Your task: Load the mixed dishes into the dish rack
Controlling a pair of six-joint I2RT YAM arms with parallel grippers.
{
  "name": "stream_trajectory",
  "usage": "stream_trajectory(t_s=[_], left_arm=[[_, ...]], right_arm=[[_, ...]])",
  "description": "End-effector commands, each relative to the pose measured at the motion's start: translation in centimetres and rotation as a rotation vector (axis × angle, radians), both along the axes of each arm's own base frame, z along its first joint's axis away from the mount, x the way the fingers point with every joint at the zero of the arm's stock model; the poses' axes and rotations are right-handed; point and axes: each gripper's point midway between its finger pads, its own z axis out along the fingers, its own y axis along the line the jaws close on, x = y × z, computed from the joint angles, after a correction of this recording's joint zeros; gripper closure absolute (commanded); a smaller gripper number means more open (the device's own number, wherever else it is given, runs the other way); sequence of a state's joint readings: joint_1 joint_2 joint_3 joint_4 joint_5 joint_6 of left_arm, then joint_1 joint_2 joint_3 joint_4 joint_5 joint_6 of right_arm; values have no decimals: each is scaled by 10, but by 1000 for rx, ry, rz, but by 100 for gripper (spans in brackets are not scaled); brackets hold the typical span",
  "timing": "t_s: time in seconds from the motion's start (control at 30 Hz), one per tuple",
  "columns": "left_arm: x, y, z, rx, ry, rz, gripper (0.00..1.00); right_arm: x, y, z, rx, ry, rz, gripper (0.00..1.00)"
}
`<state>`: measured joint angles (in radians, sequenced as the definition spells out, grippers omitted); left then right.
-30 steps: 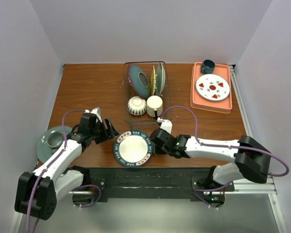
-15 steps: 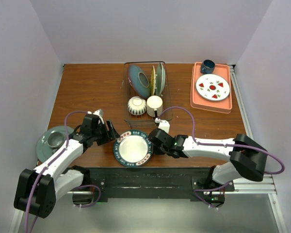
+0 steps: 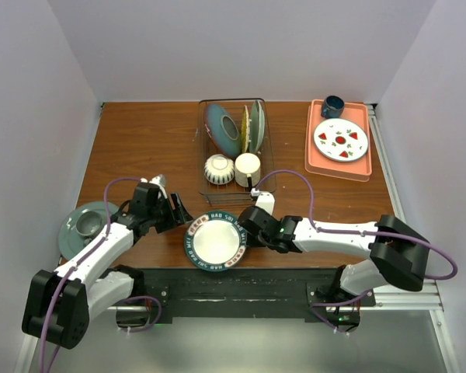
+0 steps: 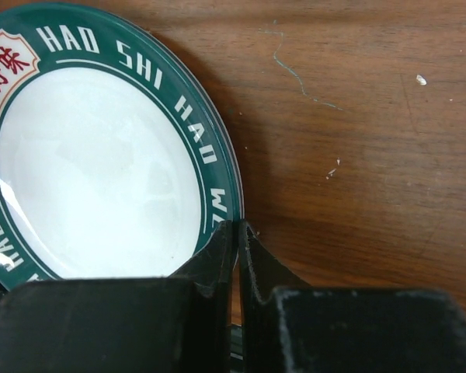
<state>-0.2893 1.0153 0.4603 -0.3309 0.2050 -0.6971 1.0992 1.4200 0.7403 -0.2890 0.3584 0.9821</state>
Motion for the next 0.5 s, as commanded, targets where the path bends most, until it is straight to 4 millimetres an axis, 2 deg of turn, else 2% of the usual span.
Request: stream_trajectory(t_s=[0.0, 0.27, 0.47], left_arm=[[7, -5, 12, -19, -34, -7, 32], [11, -3, 23, 14, -59, -21, 33], [6, -20, 29, -22, -68, -97, 36]], right_arm=[[10, -13, 17, -54, -55, -39, 100], [23, -25, 50, -91, -141, -88, 100], [24, -36, 50, -126, -148, -122, 100]])
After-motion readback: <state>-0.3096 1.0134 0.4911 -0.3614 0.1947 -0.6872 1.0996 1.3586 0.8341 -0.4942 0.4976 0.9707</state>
